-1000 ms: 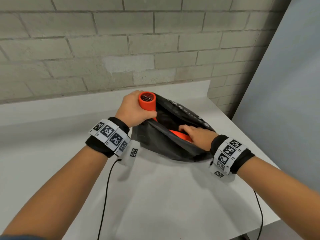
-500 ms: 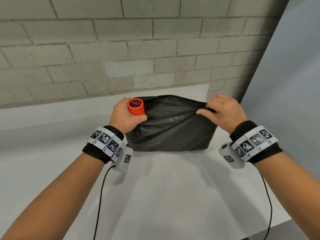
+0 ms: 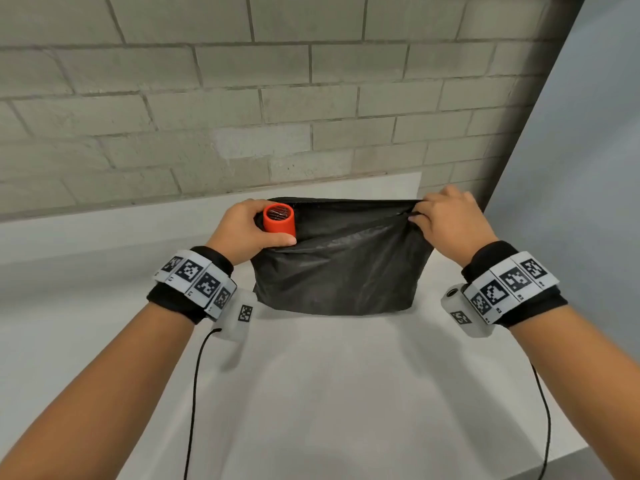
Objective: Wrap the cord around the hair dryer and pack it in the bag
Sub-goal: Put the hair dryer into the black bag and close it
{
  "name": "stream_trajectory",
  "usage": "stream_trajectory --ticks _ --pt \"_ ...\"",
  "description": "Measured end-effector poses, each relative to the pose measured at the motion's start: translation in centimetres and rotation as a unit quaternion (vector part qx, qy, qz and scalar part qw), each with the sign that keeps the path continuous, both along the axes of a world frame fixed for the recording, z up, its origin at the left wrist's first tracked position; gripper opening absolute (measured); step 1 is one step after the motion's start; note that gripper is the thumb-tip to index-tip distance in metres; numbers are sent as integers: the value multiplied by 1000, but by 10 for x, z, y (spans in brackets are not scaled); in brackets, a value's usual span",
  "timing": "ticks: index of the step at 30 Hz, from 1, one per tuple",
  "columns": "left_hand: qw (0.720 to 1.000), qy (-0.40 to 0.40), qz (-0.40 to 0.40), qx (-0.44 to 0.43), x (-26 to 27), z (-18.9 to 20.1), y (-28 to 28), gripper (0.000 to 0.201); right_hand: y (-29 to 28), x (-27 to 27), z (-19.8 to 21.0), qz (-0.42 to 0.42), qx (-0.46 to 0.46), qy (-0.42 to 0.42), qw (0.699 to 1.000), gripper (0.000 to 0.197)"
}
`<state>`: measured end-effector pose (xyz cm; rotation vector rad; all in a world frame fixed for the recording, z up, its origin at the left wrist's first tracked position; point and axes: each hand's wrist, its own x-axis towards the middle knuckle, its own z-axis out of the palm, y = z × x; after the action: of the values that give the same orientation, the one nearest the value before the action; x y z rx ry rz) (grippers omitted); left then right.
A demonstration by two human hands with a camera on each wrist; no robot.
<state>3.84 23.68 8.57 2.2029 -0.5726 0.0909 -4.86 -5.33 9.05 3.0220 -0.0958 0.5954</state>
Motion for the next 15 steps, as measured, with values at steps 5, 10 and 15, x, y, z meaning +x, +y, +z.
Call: stream_trajectory --ticks 5,10,15 --pt "993 37 -112 24 4 15 16 67 -6 5 11 -34 28 -72 996 30" --pt "995 -57 -80 9 9 5 20 33 -11 6 15 7 93 -85 992 27" --pt "984 -171 -54 4 15 -6 23 22 -10 -4 8 57 118 -78 988 20"
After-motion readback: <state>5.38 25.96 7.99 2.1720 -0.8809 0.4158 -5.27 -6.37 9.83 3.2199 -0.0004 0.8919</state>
